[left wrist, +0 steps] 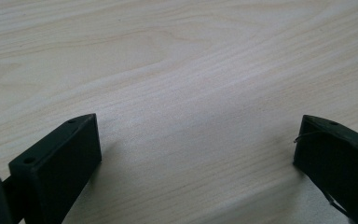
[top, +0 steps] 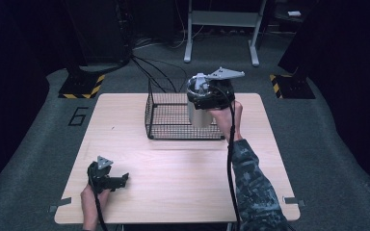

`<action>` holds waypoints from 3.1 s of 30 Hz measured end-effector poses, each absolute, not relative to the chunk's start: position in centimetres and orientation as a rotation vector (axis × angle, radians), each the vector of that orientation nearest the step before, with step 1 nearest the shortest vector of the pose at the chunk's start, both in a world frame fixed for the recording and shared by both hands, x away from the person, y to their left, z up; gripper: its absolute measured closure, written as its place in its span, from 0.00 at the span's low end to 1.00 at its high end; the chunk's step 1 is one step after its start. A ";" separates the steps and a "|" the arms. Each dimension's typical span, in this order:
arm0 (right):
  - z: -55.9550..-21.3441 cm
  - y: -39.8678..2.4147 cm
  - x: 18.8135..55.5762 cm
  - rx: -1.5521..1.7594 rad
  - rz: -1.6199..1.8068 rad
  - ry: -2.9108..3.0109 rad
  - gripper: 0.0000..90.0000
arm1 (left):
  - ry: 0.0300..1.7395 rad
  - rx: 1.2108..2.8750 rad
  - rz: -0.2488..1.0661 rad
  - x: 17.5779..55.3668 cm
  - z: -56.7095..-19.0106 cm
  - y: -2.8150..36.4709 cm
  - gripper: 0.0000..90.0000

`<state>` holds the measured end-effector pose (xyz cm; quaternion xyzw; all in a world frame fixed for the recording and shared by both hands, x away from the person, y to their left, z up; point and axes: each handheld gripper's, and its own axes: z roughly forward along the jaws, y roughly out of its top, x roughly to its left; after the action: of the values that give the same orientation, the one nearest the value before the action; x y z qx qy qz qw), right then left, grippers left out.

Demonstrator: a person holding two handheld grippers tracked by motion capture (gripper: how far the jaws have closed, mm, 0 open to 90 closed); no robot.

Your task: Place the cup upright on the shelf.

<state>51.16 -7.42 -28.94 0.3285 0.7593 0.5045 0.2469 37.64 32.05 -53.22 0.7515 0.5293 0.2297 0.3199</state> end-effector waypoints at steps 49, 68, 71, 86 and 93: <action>-33.0 -4.9 59.2 1.097 1.310 2.058 0.04 | 1.393 1.983 0.595 37.6 -53.2 32.1 0.00; -35.4 -4.2 60.9 1.173 1.261 2.067 0.04 | 1.394 1.982 0.595 37.6 -53.2 32.0 0.00; -35.9 -4.1 61.1 1.189 1.249 2.071 0.04 | 1.394 1.982 0.595 37.6 -53.2 32.0 0.00; -37.5 -3.6 62.0 1.233 1.214 2.084 0.04 | 1.386 1.992 0.600 37.6 -53.2 32.1 0.00; -38.2 -2.9 62.3 1.250 1.202 2.093 0.04 | 1.386 1.992 0.601 37.6 -53.2 32.1 0.00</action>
<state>62.32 -2.91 -38.17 0.4496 0.7528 0.4323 0.2104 37.61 32.13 -53.17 0.7561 0.5262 0.2280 0.3154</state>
